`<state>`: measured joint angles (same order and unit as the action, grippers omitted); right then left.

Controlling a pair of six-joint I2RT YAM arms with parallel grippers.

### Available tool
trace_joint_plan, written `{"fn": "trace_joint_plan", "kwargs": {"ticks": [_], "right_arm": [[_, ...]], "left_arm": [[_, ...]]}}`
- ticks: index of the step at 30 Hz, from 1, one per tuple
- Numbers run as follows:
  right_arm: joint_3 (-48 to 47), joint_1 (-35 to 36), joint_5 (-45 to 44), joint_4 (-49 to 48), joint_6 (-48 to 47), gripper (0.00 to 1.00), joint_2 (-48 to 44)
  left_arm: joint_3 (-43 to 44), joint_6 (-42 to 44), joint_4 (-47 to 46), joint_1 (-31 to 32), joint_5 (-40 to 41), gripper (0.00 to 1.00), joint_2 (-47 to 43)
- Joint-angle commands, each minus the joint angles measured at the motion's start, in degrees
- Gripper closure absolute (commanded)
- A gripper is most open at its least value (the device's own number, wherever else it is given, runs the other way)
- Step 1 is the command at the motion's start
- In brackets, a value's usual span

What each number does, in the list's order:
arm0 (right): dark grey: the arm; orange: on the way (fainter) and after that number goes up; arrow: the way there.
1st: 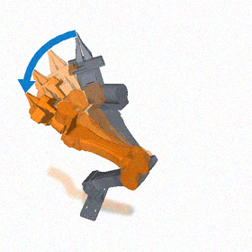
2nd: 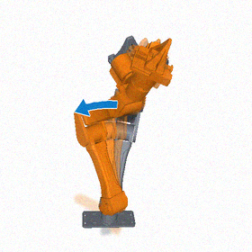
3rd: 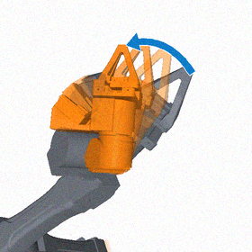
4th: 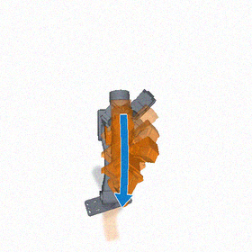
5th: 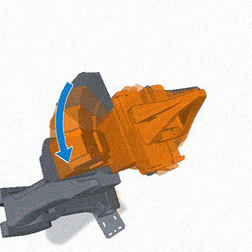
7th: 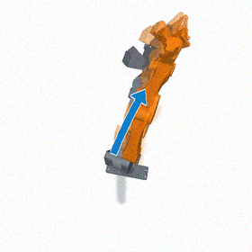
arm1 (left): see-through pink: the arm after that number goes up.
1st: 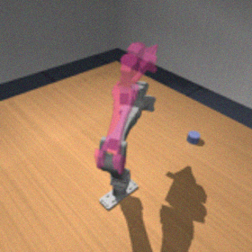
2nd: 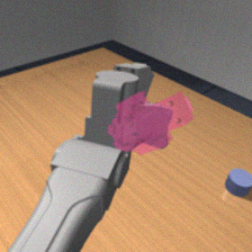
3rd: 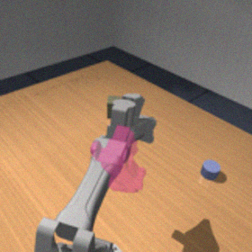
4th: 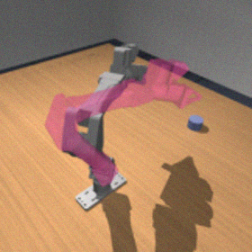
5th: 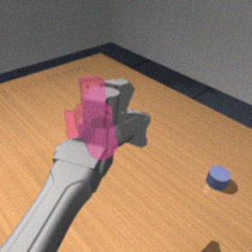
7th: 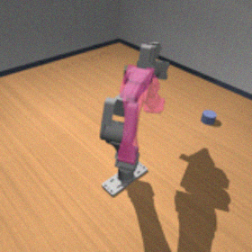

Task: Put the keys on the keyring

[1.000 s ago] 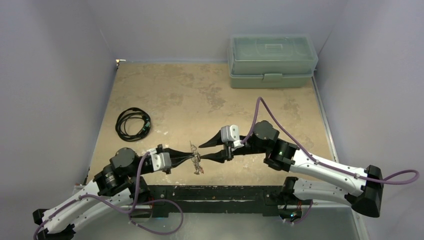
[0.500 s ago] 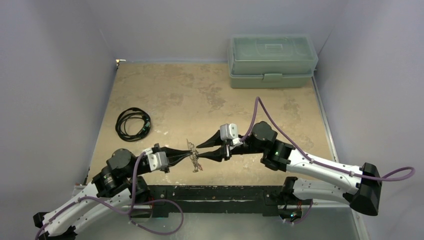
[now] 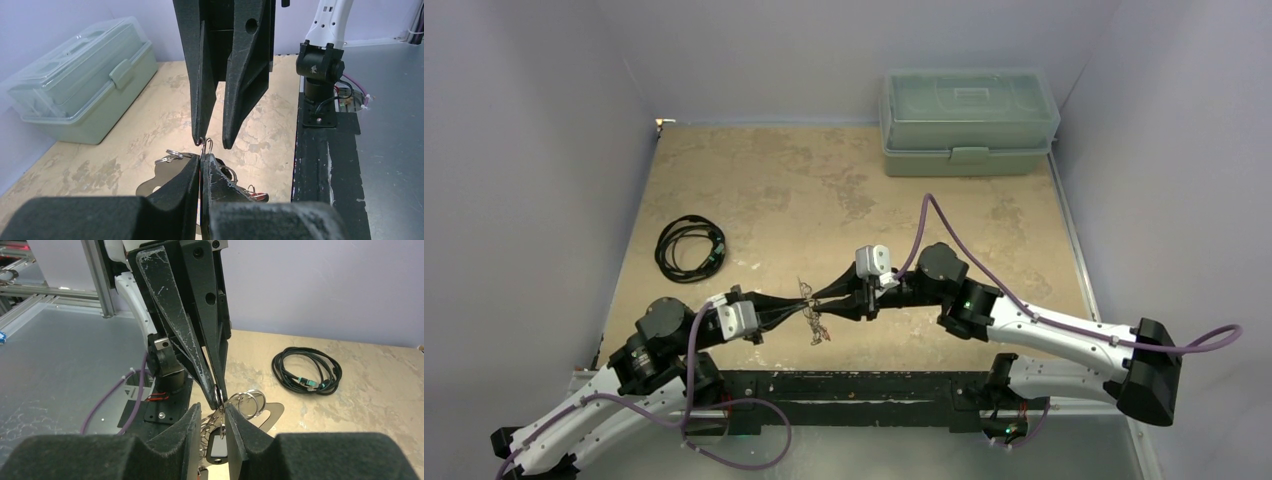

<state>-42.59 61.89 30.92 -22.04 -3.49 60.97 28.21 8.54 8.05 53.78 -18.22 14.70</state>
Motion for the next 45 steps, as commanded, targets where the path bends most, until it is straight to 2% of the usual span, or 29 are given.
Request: {"fn": "trace_joint_plan", "kwargs": {"ticks": [1, 11, 14, 20, 28, 36, 41, 45], "right_arm": [[0.53, 0.30, -1.30, -4.12, 1.03, 0.74, 0.28], [0.66, 0.25, -2.68, -4.45, 0.99, 0.74, 1.33], [0.60, 0.25, -2.68, -4.87, 0.97, 0.79, 1.48], [0.66, 0.27, -2.70, -5.93, 0.89, 0.99, 1.53], [0.00, 0.25, -3.55, -4.58, -0.77, 1.00, 0.52], [-5.44, 0.32, -6.76, 7.96, -5.50, 1.00, 0.55], [-9.32, 0.34, -9.82, 16.42, -9.07, 1.00, 0.48], [-12.10, 0.36, -12.04, 22.96, -11.45, 1.00, 1.29]], "left_arm": [[-0.04, -0.89, -3.92, -0.59, -0.33, 1.00, -0.68], [-0.12, -1.06, -4.27, -1.00, -0.67, 1.00, -0.82], [-0.12, -1.15, -4.27, -1.13, -0.85, 1.00, -0.81], [-0.21, -1.22, -4.36, -1.23, -1.11, 1.00, -0.57], [-0.50, -1.17, -4.44, -1.31, -2.38, 1.00, -0.04], [3.50, 1.84, 1.35, -1.31, -2.10, 0.65, 2.98], [8.34, 4.63, 8.28, -1.31, -1.17, 0.53, 6.08], [12.84, 7.92, 13.25, -1.29, -0.94, 0.53, 9.54]]}}
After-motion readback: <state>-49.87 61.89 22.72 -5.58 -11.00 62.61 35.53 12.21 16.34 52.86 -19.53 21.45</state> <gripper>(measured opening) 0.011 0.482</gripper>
